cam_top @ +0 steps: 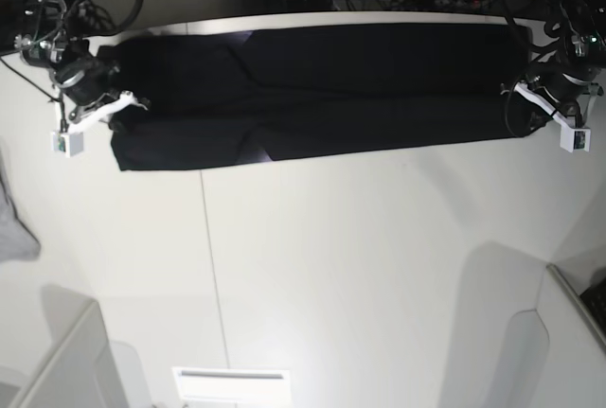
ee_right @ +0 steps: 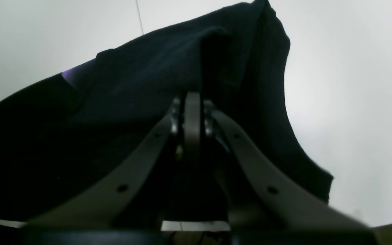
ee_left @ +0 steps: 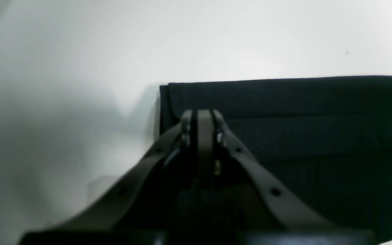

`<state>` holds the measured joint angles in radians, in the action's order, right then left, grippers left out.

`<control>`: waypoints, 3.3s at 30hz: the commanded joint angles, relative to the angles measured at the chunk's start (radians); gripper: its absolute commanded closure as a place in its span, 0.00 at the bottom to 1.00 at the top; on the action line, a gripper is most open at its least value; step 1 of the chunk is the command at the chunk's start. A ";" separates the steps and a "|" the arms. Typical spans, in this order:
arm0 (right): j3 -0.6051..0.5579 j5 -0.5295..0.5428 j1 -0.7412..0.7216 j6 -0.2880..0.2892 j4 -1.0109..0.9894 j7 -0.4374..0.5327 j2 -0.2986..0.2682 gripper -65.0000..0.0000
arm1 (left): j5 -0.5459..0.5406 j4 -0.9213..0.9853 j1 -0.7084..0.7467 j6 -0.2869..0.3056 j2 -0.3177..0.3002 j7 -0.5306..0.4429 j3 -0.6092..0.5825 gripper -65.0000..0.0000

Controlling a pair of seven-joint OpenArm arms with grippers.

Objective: Fold the T-shirt properly
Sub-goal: 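Fold the hem over toward the collar edge with both grippers, then lay the folded edge down and open both grippers, then grasp the folded strip's ends with both grippers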

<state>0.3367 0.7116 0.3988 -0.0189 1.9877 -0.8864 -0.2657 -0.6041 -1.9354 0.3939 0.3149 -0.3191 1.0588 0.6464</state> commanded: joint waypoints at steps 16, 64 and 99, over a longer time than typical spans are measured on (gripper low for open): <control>0.108 0.067 -0.001 0.003 0.018 -0.050 -0.013 1.00 | -0.006 -0.016 0.023 0.000 -0.028 -0.015 0.008 1.00; 0.175 0.082 0.048 0.007 -0.024 -0.043 0.067 0.53 | -0.007 -0.014 0.119 -0.001 0.019 -0.022 0.154 0.42; 0.086 -0.097 -0.255 0.007 -0.520 0.040 0.049 1.00 | 0.192 0.367 -0.195 -0.007 0.096 -0.093 -0.047 1.00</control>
<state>0.4187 0.6666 0.1448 0.0082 1.4689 -0.8452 -0.2024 -0.4377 -1.5623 0.2024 0.3157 -0.2104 0.9615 0.5972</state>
